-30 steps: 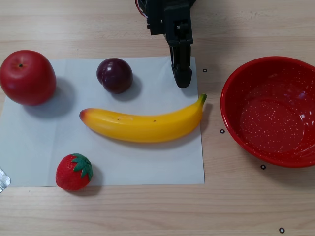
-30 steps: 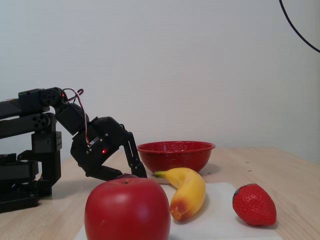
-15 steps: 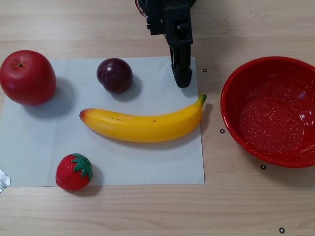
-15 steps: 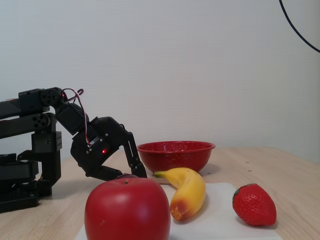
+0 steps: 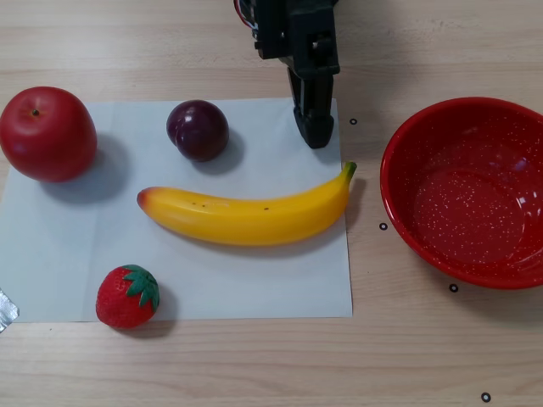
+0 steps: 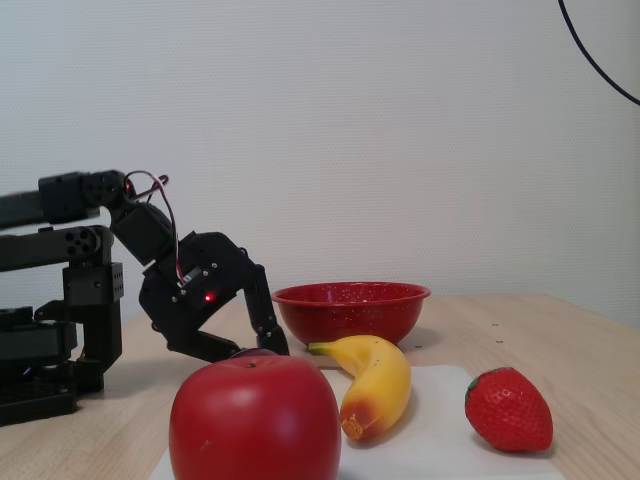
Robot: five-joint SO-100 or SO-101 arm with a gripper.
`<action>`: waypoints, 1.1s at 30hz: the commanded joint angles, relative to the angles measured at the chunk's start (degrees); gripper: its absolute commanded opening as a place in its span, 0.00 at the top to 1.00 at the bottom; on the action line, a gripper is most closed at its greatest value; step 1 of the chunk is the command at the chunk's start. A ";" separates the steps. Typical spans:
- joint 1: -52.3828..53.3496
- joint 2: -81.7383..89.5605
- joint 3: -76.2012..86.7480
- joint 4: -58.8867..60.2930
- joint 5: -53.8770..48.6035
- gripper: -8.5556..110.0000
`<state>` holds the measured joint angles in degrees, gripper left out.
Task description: Grasp the banana and put it in the red bowl.
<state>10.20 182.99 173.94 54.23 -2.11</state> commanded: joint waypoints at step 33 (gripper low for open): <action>-13.10 -57.74 -81.21 36.65 0.18 0.90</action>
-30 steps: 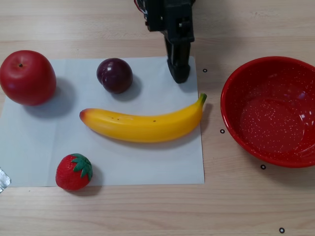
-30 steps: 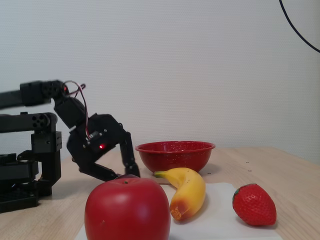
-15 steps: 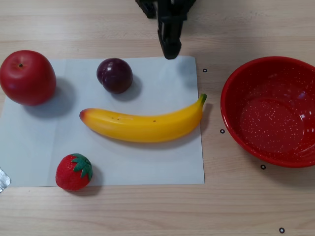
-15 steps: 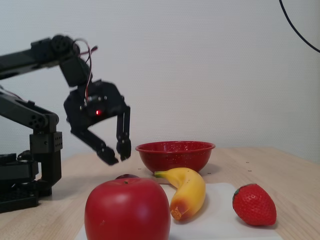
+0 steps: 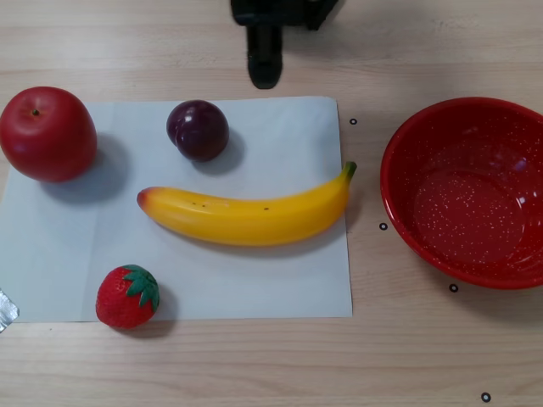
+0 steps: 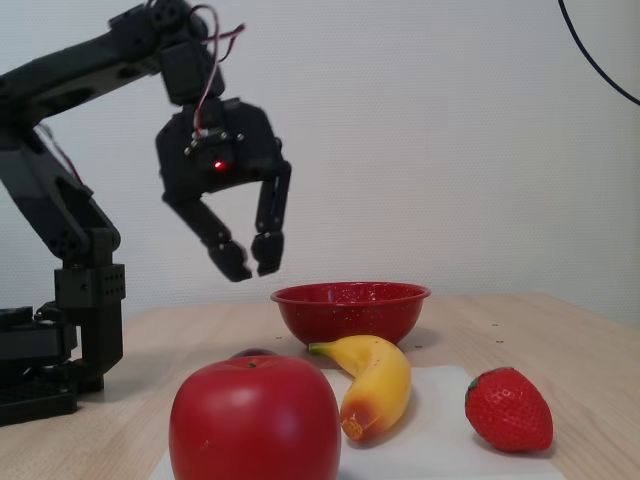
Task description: Grasp the banana and put it in the red bowl.
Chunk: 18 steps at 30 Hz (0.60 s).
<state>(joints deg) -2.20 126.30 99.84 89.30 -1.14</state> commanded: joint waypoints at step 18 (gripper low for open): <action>-1.76 -26.98 -31.82 6.77 0.44 0.61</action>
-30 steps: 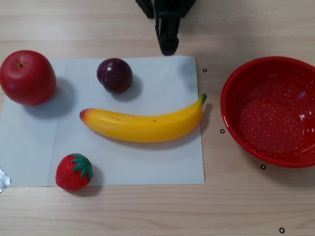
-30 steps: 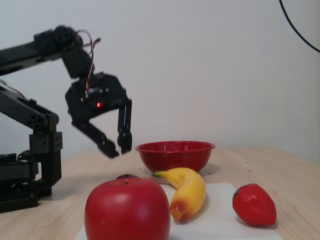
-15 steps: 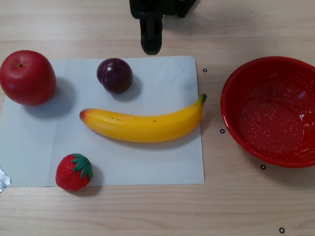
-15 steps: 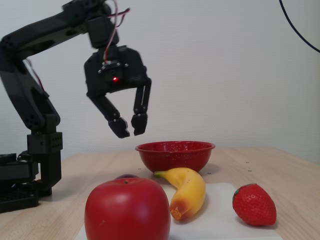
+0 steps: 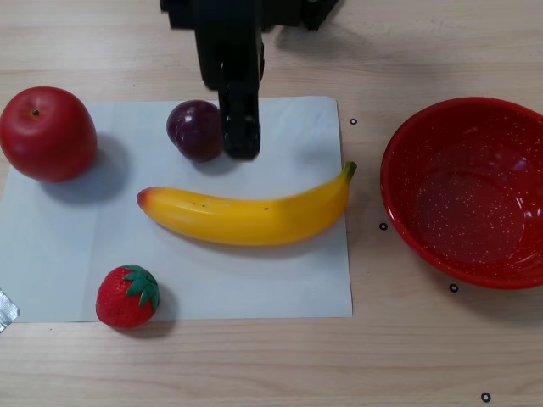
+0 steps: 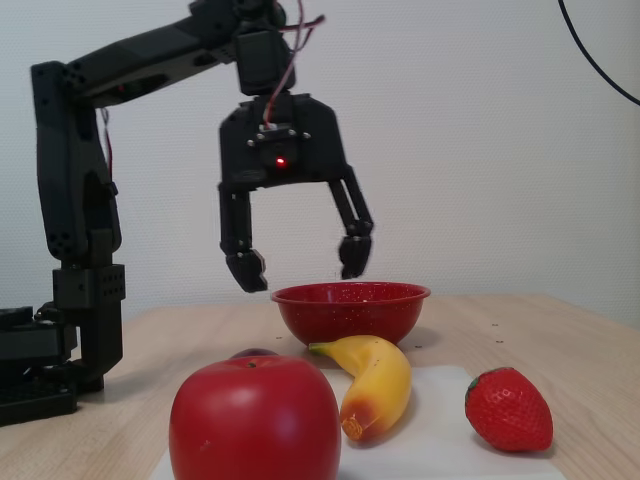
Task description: Grasp the banana and put it in the red bowl.
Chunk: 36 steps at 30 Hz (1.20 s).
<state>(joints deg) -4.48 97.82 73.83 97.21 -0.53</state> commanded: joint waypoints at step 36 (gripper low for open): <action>4.83 -22.85 -14.68 -19.07 2.02 0.36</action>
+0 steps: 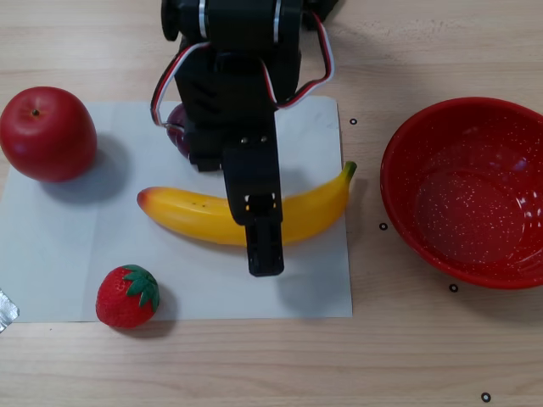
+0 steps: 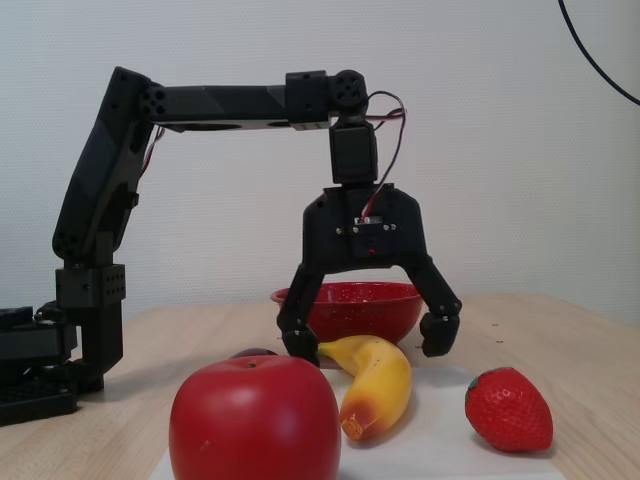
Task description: Grasp the banana and put it in the red bowl.
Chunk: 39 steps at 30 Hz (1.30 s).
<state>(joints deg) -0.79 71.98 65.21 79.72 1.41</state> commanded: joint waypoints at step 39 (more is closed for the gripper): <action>-1.14 1.93 -11.95 9.58 -5.19 0.93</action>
<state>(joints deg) -0.62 63.63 59.06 87.19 -2.37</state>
